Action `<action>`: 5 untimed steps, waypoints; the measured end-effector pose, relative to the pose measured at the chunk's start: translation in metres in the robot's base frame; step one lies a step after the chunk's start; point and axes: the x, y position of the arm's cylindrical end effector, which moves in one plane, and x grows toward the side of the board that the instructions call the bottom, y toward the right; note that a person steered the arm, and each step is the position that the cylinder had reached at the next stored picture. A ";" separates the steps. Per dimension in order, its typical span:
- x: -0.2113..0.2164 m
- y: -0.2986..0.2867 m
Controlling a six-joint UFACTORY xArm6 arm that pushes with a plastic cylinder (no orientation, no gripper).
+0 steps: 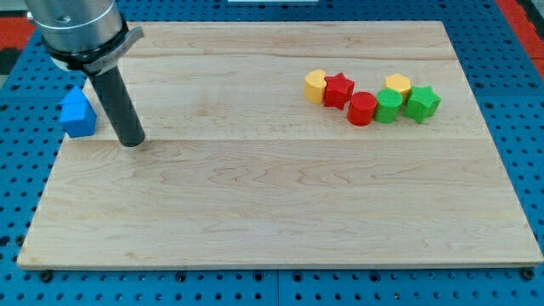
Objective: Move your arm towards the bottom center
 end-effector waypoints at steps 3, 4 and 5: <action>-0.010 0.156; -0.010 0.156; 0.018 0.160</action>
